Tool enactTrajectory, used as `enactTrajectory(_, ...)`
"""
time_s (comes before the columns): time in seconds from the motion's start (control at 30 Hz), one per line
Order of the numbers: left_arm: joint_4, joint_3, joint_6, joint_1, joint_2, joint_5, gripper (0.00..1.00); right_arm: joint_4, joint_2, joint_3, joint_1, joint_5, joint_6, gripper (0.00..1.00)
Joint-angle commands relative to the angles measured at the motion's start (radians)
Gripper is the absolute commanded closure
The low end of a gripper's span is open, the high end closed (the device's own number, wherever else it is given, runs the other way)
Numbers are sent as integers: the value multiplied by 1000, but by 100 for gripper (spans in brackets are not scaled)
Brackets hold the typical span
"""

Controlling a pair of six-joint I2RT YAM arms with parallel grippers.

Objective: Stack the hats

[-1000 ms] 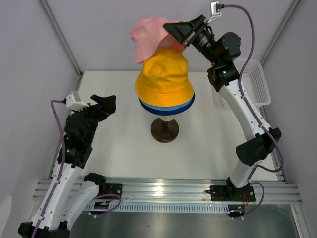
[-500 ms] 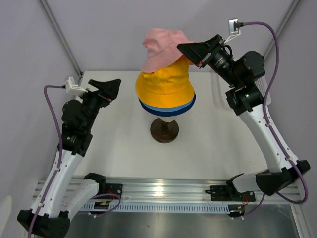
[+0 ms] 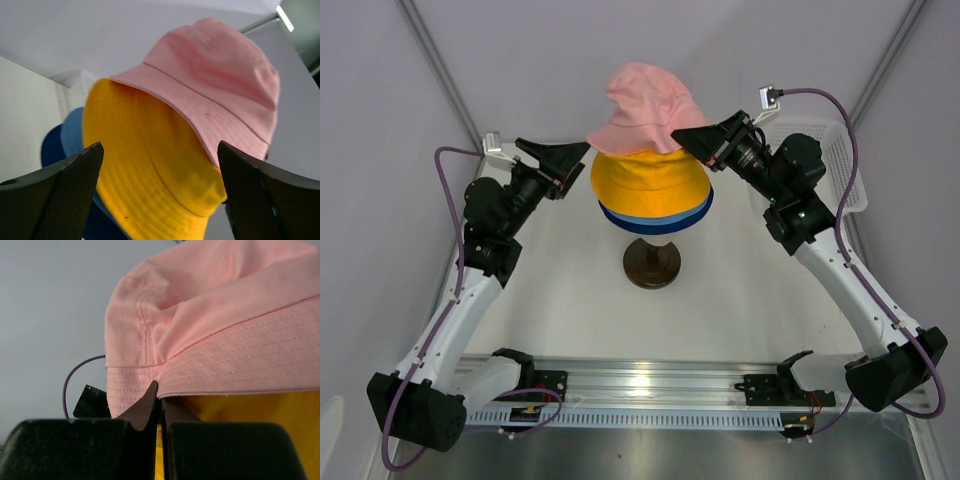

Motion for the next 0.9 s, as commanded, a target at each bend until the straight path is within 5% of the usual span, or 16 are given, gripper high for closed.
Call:
enactTrajectory(0.0,108,52,-95,7,-19,107,2,71,-57,-30,12,15,38,100)
enactTrajectory(0.4,144,92,-178,-10,39,125,4,86,-55,-46,20,7,30,100)
enactTrajectory(0.53,192,121,-198,-30,82,119,12,89,-55,-45,23,6,27,100)
enactTrajectory(0.73,186,195,-202,-59,151,92,42,88,-62,-45,23,14,22,100)
enactTrajectory(0.87,213,200,-212,-79,176,62,97,72,-75,-46,22,38,1,100)
